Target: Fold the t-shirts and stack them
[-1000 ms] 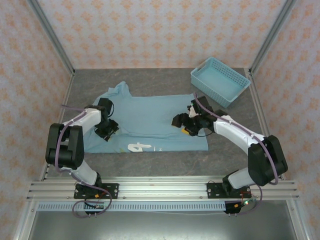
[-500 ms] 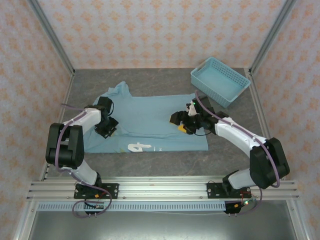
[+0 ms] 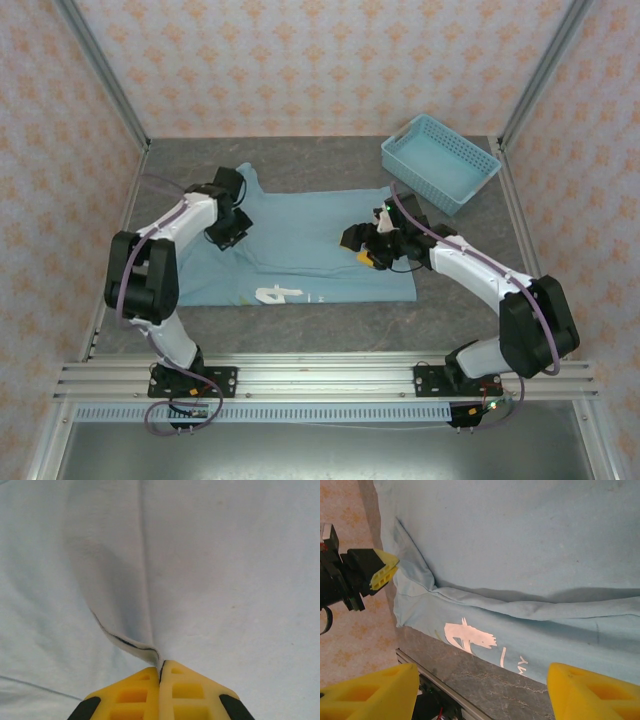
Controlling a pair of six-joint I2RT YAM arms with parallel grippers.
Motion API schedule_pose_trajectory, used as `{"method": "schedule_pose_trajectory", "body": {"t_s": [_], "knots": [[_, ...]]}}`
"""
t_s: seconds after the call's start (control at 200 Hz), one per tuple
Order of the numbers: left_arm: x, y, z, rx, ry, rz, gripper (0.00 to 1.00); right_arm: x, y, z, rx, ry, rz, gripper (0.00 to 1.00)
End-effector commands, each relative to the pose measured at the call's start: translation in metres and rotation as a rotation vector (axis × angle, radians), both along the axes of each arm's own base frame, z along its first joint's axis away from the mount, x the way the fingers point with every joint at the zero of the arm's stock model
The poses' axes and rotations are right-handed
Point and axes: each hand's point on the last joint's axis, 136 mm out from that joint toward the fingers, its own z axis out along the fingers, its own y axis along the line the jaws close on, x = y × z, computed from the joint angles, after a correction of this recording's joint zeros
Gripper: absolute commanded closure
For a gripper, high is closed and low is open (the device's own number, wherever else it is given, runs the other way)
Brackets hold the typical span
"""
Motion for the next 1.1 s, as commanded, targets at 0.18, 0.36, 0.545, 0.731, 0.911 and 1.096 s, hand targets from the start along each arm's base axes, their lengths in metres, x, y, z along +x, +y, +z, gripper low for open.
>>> {"method": "schedule_pose_trajectory", "body": {"t_s": [0.18,0.36,0.545,0.731,0.911,1.096], "knots": [[0.023,-0.026,0.006,0.129,0.048,-0.199,1.00,-0.001,-0.008,0.000,-0.029,-0.009,-0.025,0.32],[0.029,-0.037,-0.007,0.203,0.119,-0.311,1.00,-0.004,-0.010,-0.002,-0.034,0.000,-0.026,0.32],[0.033,-0.042,-0.016,0.271,0.175,-0.398,0.93,-0.006,-0.013,-0.008,-0.047,0.019,-0.028,0.32],[0.033,-0.031,0.026,0.371,0.101,-0.365,0.47,-0.008,-0.029,-0.020,-0.134,0.045,-0.075,0.32],[-0.015,0.003,0.049,0.293,0.063,-0.184,0.47,-0.016,-0.064,-0.056,-0.260,0.164,-0.196,0.43],[-0.084,0.040,-0.004,0.052,0.186,0.046,0.72,-0.021,-0.079,-0.087,-0.381,0.265,-0.212,0.57]]}}
